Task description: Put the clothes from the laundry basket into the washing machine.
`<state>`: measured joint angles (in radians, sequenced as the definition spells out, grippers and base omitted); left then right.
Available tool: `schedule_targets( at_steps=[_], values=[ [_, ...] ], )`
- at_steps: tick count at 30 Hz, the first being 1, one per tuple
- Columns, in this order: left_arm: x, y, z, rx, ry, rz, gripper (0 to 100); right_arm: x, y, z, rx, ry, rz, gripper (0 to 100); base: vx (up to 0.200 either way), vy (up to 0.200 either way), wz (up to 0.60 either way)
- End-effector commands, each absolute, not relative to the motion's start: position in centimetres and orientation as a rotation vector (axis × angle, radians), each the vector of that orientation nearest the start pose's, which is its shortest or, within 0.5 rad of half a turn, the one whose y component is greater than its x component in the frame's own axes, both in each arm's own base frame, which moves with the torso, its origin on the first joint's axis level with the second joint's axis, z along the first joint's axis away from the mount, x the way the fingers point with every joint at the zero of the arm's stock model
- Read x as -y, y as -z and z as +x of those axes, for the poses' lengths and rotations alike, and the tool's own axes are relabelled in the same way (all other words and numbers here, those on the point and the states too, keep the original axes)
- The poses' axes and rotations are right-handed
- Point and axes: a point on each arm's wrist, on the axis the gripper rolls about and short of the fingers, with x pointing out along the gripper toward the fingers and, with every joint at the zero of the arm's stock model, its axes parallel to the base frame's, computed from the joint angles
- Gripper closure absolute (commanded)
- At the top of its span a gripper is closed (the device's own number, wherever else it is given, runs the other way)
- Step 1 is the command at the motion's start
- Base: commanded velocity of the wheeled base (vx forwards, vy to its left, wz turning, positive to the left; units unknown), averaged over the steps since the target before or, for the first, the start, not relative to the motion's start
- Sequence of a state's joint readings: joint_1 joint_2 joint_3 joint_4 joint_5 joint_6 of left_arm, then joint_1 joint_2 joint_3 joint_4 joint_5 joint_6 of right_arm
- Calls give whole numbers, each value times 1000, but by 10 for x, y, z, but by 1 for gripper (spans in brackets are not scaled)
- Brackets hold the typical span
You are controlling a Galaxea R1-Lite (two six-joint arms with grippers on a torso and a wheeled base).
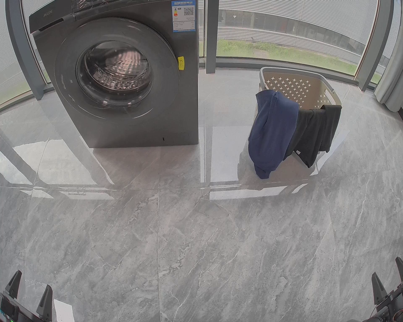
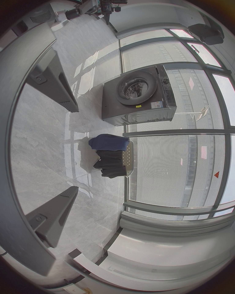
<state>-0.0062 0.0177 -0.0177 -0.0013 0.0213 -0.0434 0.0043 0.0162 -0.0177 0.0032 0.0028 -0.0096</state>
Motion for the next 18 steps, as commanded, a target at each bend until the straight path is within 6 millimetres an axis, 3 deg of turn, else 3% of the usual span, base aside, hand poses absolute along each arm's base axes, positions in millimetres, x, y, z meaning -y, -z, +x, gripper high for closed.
schedule_targets(
  at_steps=[1,18],
  values=[
    [-1,-76,-22,-4,-15,-43,0,0,-76,-23,-1,-8,-11,0,0,0,0],
    [-1,-76,-22,-4,-15,-44,0,0,-76,-23,-1,-8,-11,0,0,0,0]
  ],
)
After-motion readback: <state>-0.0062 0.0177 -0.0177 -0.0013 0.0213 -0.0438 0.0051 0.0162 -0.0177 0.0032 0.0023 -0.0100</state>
